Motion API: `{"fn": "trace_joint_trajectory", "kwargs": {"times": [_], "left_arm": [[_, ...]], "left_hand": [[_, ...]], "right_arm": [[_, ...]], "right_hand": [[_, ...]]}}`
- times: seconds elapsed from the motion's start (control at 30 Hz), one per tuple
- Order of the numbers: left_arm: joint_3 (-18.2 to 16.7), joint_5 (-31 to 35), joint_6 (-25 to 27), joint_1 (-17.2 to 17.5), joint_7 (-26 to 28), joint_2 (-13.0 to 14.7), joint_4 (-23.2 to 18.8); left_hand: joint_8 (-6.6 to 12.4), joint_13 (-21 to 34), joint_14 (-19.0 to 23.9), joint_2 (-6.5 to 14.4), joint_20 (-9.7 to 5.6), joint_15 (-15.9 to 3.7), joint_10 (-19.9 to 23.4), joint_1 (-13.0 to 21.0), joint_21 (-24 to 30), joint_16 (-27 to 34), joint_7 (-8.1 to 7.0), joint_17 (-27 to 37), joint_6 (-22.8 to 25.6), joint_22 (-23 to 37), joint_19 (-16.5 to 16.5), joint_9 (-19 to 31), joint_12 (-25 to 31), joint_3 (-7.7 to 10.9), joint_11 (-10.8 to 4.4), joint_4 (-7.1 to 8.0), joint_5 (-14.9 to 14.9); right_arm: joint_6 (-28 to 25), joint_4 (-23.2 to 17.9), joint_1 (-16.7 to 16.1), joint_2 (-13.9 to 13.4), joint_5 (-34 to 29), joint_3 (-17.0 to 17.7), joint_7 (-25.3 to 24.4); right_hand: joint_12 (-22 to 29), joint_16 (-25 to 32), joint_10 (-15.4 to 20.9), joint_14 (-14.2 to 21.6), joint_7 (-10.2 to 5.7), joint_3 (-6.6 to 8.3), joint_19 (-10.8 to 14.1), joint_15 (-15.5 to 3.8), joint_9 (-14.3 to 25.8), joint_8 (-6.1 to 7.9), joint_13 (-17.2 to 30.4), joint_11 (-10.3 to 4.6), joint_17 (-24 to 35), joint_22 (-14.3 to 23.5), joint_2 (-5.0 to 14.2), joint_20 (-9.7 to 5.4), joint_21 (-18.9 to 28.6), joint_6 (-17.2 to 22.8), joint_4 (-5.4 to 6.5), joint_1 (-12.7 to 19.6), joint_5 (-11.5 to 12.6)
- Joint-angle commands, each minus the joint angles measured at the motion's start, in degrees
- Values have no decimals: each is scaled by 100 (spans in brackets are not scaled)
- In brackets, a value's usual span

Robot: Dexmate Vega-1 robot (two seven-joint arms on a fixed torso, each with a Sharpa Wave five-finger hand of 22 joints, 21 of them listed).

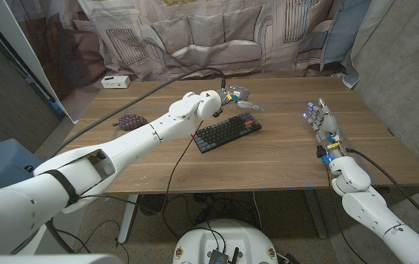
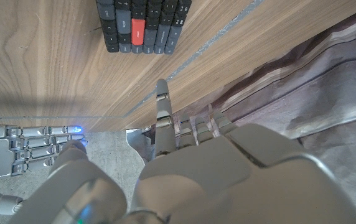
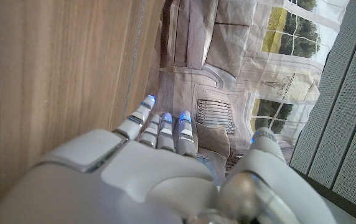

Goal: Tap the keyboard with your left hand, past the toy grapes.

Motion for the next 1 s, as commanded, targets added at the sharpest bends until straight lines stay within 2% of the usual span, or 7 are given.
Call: {"fn": "trace_joint_trajectory", "kwargs": {"times": [0.03,1.0], "left_arm": [[139,-41,-109,-65,162,-121,339],[401,-35,-263,-161,316,-304,811]], "left_hand": [[-26,9,30,5,43,4,24,-22,-8,34,-1,21,41,16,21,24,38,-6,-10,-5,46],[-86,4,54,19,53,-13,2,-15,-22,35,-124,20,9,18,10,25,40,-31,-51,-9,61]], "right_arm": [[-17,-37,-39,-21,7,43,-7],[-49,-15,-26,-26,18,74,-10]], "right_hand": [[8,-13,38,19,-17,-26,26,47,25,-16,17,-14,15,7,41,15,-26,57,-3,17,15],[10,-8,59,34,-16,-44,47,46,26,-27,18,-18,4,9,52,16,-80,75,-10,8,15]]}}
